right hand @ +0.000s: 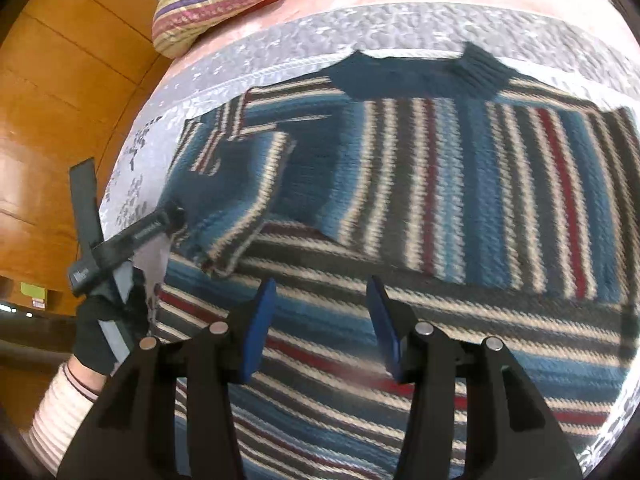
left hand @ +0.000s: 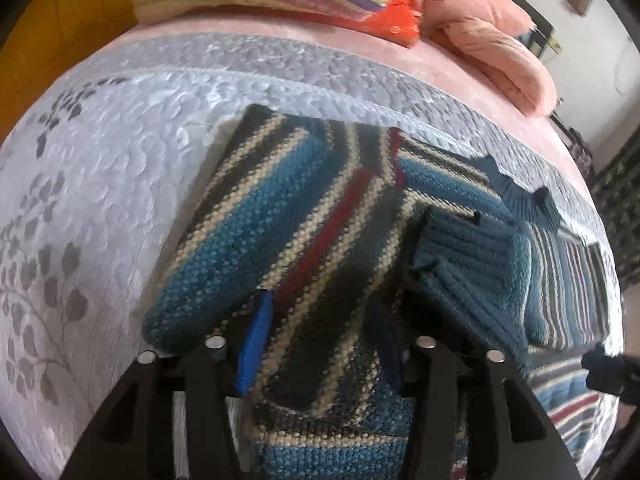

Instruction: Fold small clothes

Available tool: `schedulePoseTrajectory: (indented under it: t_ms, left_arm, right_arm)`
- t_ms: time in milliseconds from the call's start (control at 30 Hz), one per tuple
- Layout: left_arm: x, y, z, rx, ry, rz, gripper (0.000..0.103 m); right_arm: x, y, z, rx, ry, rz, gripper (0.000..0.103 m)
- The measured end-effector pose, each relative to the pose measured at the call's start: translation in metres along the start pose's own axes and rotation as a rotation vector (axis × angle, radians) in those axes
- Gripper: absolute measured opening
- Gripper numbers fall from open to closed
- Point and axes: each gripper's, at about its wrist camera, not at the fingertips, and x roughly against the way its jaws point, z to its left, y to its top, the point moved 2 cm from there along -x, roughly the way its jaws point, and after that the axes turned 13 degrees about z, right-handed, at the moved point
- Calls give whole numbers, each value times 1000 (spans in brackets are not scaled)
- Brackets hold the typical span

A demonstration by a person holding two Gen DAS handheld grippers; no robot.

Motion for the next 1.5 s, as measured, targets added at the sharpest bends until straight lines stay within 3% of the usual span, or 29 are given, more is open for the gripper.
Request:
schedulePoseTrajectory:
  t_ms: [67,233,567,633,667,767,967,1167,1367,1500]
  left_arm:
    - [3,-2,0,2,-11,-10,53]
    - [28,-2,19,117,-149,-49,53]
    - [65,-3,42,124,-116,-95,53]
    - [68,-3,48,130,-113,-98,53]
    - [68,-4,50,133,-111,-98,53]
    - [71,-4,53,140,-107,-100,53]
    - [80,-1,49,151,-136,-118,53]
    - [73,4,7,78,-171,-112,53]
    - [44,5,-35,15,-167,-60,53]
    - [25,4,-43,8,-141,-27,53]
  right_arm:
    - [-9,7,9,7,10,16,48]
    - [-25,23,22,-8,73,51,48]
    - [-65,65,42,-88,186,108,48]
    - [-71,69,45,-94,194,118,41]
    - [-74,70,48,-90,195,123,30]
    - [-69,70,58,-40,157,110,11]
    - [4,64,60,63,115,-28,10]
    - [60,66,27,120,-61,-116,10]
    - [35,72,-22,56,-96,-65,10]
    - [15,71,-48,1,-92,-39,11]
